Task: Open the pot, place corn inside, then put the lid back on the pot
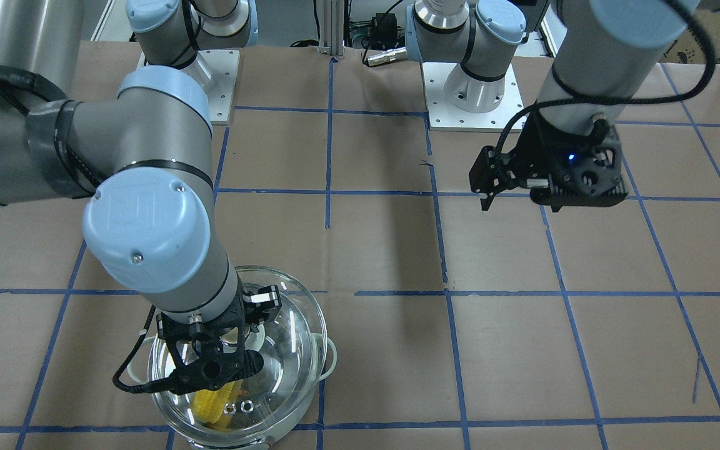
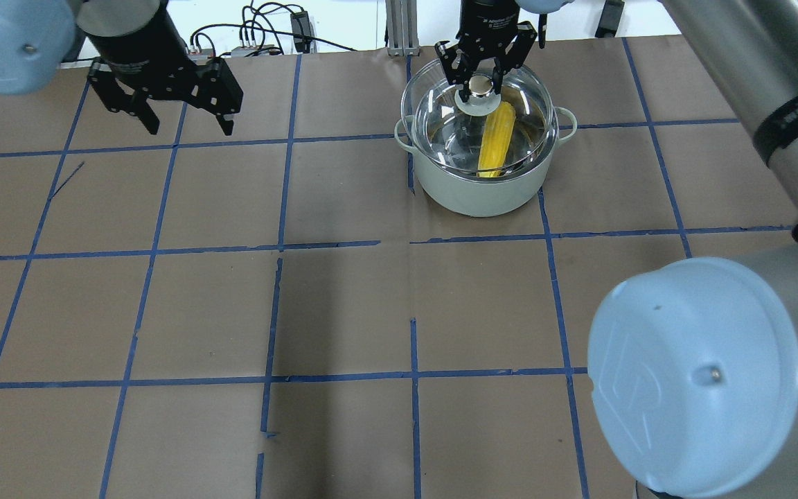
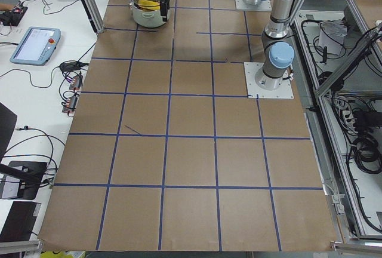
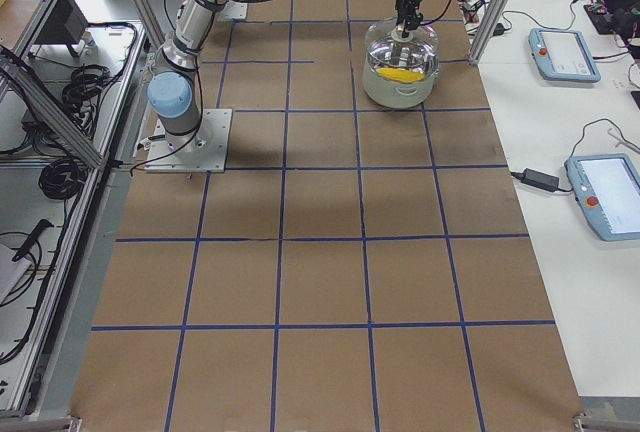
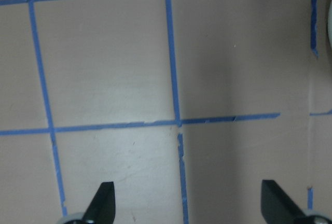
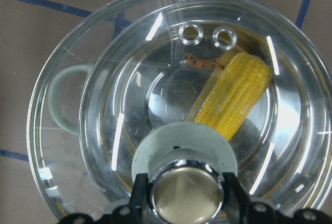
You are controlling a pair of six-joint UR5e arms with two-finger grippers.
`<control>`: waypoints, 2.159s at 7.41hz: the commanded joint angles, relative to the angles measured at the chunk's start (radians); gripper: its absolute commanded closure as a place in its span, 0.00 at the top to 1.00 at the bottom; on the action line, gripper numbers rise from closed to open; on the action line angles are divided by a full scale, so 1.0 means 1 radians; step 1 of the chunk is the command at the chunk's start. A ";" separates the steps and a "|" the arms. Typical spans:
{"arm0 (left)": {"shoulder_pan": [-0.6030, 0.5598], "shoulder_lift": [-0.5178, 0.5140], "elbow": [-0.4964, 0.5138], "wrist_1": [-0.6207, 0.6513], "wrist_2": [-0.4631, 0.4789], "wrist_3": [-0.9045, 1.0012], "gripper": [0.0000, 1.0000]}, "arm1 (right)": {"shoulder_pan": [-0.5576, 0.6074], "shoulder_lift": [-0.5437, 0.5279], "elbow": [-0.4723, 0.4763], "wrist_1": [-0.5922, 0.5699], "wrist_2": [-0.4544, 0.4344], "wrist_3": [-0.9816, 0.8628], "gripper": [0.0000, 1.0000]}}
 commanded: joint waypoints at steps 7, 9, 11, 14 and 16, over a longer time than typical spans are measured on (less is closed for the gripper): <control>0.009 0.072 -0.026 -0.046 -0.046 0.068 1.00 | -0.018 0.017 0.009 0.010 0.003 -0.016 0.33; 0.007 0.066 -0.027 -0.044 -0.054 0.067 1.00 | -0.021 0.016 0.026 0.000 0.003 -0.017 0.33; 0.007 0.063 -0.027 -0.044 -0.054 0.067 1.00 | -0.021 0.016 0.026 0.000 0.001 -0.017 0.33; 0.007 0.071 -0.036 -0.043 -0.057 0.067 1.00 | -0.021 0.016 0.026 0.000 -0.006 -0.025 0.33; 0.007 0.071 -0.036 -0.043 -0.059 0.067 1.00 | -0.032 0.016 0.027 0.000 -0.003 -0.034 0.33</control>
